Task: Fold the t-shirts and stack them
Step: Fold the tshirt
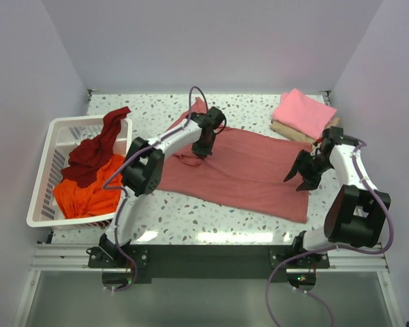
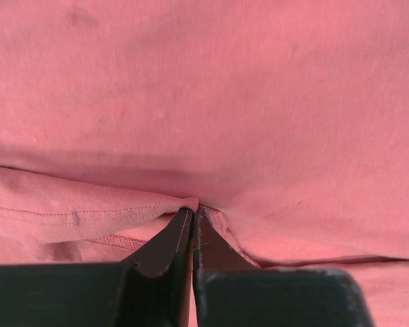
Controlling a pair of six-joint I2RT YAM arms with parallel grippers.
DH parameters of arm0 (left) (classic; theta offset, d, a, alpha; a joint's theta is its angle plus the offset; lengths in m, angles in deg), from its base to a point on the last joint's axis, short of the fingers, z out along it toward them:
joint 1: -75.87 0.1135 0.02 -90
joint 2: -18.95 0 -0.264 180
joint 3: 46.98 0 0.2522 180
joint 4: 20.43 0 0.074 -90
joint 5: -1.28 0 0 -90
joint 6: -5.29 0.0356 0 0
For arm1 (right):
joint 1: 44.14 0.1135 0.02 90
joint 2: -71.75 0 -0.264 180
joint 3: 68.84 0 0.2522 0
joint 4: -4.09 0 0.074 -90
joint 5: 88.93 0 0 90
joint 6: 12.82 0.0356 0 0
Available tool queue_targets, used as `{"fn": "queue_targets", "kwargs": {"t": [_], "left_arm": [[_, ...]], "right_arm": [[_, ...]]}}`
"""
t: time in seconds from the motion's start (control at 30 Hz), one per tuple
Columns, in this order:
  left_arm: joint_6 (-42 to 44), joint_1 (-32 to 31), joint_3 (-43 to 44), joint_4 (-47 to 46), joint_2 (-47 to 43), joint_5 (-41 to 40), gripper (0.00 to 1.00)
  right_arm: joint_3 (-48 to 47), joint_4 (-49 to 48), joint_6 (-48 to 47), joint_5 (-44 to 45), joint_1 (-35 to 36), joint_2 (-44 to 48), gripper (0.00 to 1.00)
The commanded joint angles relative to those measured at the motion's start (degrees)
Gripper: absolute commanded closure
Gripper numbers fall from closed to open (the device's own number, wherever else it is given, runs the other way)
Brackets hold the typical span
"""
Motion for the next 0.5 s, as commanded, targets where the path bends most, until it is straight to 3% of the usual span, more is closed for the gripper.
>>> {"fn": "queue_targets", "kwargs": {"t": [0.0, 0.1, 0.2, 0.33, 0.47], "left_arm": [[2.54, -0.16, 5.90, 2.31, 2.37, -1.33, 0.93], [3.16, -0.16, 8.28, 2.22, 3.16, -1.33, 0.81], [3.25, -0.16, 11.70, 1.78, 2.81, -1.77, 0.53], [1.85, 0.01, 15.66, 2.22, 0.89, -3.35, 0.32], [-2.45, 1.42, 6.73, -0.67, -7.28, -4.15, 0.22]], "right_arm": [[-0.34, -0.62, -1.32, -2.04, 0.02, -0.54, 0.40], [-0.42, -0.70, -1.32, -2.30, 0.11, -0.81, 0.40], [-0.51, -0.97, -1.23, -2.56, 0.02, -1.07, 0.40], [-0.60, -1.40, -1.23, -3.00, 0.02, -1.25, 0.40], [-0.34, -1.84, -1.23, -3.27, 0.02, -1.42, 0.40]]}}
